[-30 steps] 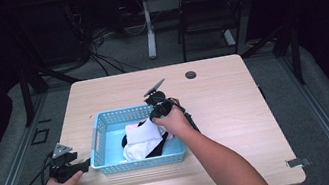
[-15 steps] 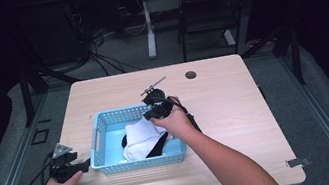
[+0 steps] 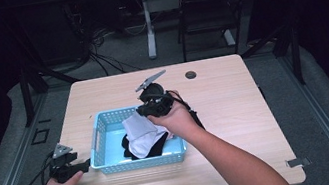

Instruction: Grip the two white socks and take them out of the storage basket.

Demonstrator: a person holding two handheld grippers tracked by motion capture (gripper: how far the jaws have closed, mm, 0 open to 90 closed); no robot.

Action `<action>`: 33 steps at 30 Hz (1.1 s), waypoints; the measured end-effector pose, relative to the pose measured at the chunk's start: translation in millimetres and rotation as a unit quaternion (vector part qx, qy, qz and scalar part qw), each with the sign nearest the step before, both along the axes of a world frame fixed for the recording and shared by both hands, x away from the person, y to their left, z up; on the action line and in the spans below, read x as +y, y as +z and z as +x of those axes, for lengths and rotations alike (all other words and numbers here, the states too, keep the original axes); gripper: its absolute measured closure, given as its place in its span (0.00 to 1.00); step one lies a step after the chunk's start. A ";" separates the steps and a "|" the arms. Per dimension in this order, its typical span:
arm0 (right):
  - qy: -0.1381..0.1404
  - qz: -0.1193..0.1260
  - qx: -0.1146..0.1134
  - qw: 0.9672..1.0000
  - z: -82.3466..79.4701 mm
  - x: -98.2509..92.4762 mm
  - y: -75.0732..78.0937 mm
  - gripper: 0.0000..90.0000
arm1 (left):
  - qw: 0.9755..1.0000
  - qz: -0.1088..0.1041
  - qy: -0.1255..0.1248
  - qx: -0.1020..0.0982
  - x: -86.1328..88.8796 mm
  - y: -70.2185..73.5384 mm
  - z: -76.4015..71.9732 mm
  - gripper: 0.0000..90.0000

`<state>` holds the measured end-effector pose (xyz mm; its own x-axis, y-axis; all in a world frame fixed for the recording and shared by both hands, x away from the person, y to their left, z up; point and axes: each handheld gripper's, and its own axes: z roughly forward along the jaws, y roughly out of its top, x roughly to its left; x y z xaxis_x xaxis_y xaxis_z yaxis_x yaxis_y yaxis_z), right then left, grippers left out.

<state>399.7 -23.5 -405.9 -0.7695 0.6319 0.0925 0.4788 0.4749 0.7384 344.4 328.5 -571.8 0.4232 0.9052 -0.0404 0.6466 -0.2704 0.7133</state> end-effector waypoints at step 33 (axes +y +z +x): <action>-0.053 0.020 -0.077 0.995 -44.9 -105.8 81.2 0.97 | 1.000 0.003 0.000 0.002 -0.3 -0.7 0.4 0.29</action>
